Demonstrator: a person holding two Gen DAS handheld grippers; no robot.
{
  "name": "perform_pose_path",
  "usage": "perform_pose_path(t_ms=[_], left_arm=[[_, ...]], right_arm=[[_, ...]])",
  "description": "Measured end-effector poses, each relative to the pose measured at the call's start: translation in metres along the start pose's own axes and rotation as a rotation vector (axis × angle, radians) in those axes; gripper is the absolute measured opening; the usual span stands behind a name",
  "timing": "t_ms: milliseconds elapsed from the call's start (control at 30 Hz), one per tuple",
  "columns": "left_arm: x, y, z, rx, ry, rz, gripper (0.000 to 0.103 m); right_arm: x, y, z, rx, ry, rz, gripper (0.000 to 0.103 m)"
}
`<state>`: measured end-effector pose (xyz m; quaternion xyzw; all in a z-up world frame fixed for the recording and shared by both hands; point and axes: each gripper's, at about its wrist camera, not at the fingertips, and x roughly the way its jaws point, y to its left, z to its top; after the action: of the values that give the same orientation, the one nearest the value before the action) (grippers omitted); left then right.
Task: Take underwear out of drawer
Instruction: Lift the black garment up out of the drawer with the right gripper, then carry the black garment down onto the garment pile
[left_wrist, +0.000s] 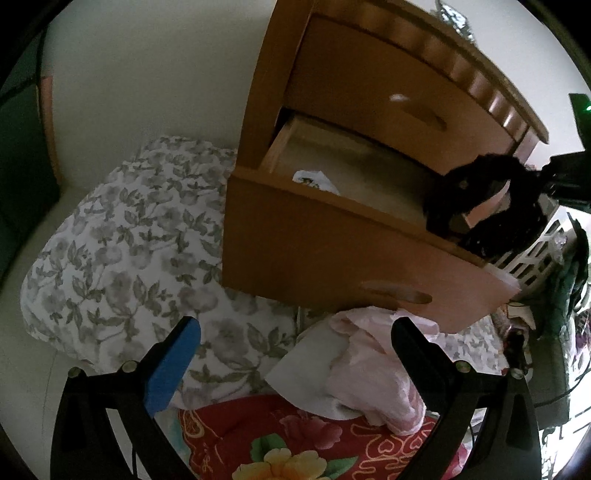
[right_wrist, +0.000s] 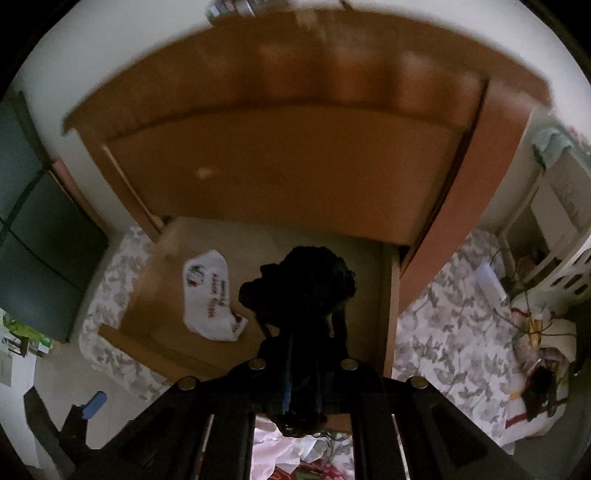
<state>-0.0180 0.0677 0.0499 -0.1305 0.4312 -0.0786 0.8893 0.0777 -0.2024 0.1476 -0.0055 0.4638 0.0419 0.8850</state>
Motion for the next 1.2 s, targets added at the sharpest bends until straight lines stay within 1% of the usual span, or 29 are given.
perform_pose_path(t_ms=[133, 300, 467, 600, 833, 1000, 1200], left_arm=[[-0.011, -0.002, 0.0, -0.001, -0.023, -0.006, 0.103], [-0.026, -0.006, 0.0, 0.002, -0.057, -0.021, 0.103], [-0.038, -0.013, -0.002, 0.012, -0.082, -0.04, 0.103], [-0.048, -0.02, -0.003, 0.027, -0.098, -0.054, 0.103], [-0.058, -0.03, -0.008, 0.052, -0.11, -0.068, 0.103], [-0.064, -0.032, -0.012, 0.054, -0.123, -0.072, 0.103], [-0.069, -0.035, -0.014, 0.064, -0.134, -0.08, 0.103]], right_arm=[[-0.035, 0.01, -0.006, -0.013, -0.065, 0.012, 0.009], [-0.074, 0.022, -0.02, -0.046, -0.126, 0.017, 0.009], [-0.106, 0.025, -0.037, -0.057, -0.171, 0.019, 0.01], [-0.122, 0.022, -0.054, -0.054, -0.185, 0.026, 0.01], [-0.133, 0.019, -0.085, -0.041, -0.188, 0.037, 0.01], [-0.125, 0.02, -0.105, -0.03, -0.16, 0.044, 0.01], [-0.106, 0.023, -0.123, -0.016, -0.105, 0.045, 0.01]])
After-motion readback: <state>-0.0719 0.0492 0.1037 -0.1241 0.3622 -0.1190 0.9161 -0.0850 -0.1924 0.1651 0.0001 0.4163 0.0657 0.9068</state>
